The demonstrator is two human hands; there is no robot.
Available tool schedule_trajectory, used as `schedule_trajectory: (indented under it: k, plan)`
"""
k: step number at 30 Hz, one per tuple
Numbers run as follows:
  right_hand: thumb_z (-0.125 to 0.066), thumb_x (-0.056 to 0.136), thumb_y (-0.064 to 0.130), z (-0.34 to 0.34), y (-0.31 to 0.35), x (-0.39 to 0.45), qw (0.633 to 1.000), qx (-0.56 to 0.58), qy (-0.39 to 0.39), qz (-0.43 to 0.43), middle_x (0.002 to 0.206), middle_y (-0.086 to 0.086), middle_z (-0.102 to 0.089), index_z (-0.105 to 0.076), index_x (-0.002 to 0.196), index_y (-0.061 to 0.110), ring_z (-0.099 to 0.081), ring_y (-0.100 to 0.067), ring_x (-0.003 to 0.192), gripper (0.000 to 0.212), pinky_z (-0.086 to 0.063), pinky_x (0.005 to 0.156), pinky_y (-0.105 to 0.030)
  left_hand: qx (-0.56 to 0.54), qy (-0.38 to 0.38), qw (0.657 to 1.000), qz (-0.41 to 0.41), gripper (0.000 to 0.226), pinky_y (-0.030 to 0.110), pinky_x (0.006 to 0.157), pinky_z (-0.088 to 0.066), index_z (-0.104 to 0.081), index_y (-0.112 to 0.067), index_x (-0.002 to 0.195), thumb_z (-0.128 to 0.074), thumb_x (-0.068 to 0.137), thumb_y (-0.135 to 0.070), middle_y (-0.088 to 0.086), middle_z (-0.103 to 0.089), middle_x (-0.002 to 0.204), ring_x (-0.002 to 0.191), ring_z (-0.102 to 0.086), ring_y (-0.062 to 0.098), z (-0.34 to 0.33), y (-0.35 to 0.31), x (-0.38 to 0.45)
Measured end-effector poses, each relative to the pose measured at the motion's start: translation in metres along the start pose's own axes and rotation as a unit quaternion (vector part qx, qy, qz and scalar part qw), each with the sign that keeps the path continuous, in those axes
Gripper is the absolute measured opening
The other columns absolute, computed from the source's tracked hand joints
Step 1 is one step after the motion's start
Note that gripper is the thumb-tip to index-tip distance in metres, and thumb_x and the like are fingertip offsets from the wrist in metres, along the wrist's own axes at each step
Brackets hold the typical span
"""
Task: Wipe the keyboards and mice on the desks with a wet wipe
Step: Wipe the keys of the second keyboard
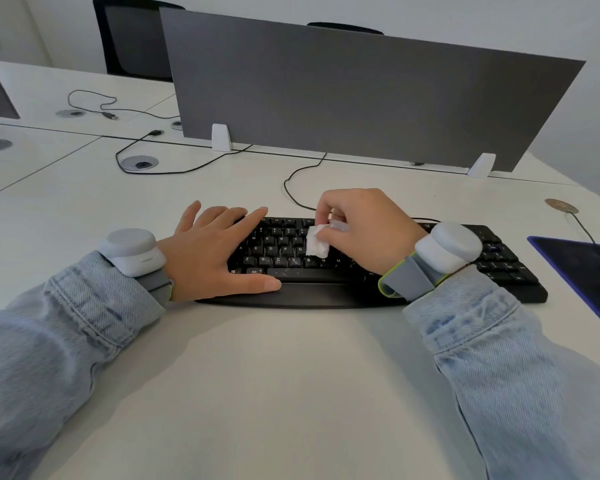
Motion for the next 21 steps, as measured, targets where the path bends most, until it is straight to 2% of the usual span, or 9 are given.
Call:
schedule_trajectory:
  k: [3, 7, 10, 13, 21]
  plan:
    - [-0.059, 0.088, 0.021, -0.012, 0.014, -0.001, 0.998, -0.013, 0.044, 0.039, 0.070, 0.017, -0.047, -0.062, 0.088, 0.023, -0.046, -0.010, 0.075, 0.003, -0.028, 0.057, -0.009, -0.003, 0.003, 1.000, 0.002, 0.121, 0.054, 0.124, 0.004, 0.004, -0.038, 0.159, -0.017, 0.059, -0.103, -0.010, -0.022, 0.159, 0.150, -0.012, 0.018, 0.000, 0.001, 0.000]
    - [-0.057, 0.090, 0.022, -0.011, 0.012, -0.003, 0.995, -0.036, 0.090, 0.030, 0.072, 0.017, -0.044, -0.064, 0.092, 0.022, -0.046, -0.010, 0.076, 0.007, -0.028, 0.056, -0.010, -0.001, 0.005, 1.000, 0.000, 0.121, 0.054, 0.124, 0.005, 0.005, -0.038, 0.159, -0.016, 0.059, -0.103, -0.010, -0.022, 0.159, 0.150, -0.011, 0.017, 0.000, 0.000, 0.000]
    - [-0.056, 0.090, 0.022, -0.012, 0.012, -0.002, 0.996, -0.035, 0.082, 0.011, 0.073, 0.016, -0.047, -0.062, 0.089, 0.023, -0.048, -0.012, 0.078, 0.007, -0.032, 0.056, -0.016, -0.001, 0.008, 1.000, 0.001, 0.122, 0.054, 0.124, 0.005, 0.004, -0.038, 0.159, -0.015, 0.058, -0.103, -0.010, -0.022, 0.159, 0.150, -0.011, 0.017, 0.000, 0.000, 0.000]
    - [-0.053, 0.089, 0.019, -0.017, 0.011, 0.001, 0.997, -0.036, 0.057, -0.036, 0.090, 0.007, -0.056, -0.056, 0.088, 0.024, -0.053, -0.017, 0.086, 0.006, -0.036, 0.066, -0.025, -0.003, 0.004, 1.000, -0.001, 0.123, 0.054, 0.124, 0.004, 0.003, -0.038, 0.159, -0.015, 0.058, -0.104, -0.011, -0.023, 0.158, 0.150, -0.012, 0.017, 0.000, 0.001, 0.000]
    - [-0.055, 0.090, 0.022, -0.017, 0.010, -0.002, 0.995, -0.002, 0.090, -0.050, 0.095, 0.008, -0.053, -0.060, 0.092, 0.021, -0.051, -0.014, 0.088, 0.005, -0.035, 0.070, -0.024, -0.005, 0.004, 1.000, 0.001, 0.123, 0.054, 0.124, 0.004, 0.003, -0.038, 0.159, -0.017, 0.058, -0.104, -0.012, -0.024, 0.157, 0.150, -0.012, 0.017, 0.000, 0.001, 0.001]
Point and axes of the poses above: each hand's wrist, its own x-axis towards the middle knuckle, its own z-axis out of the back of the hand, y = z × x, the point moved 5 cm from there along x, towards the middle knuckle
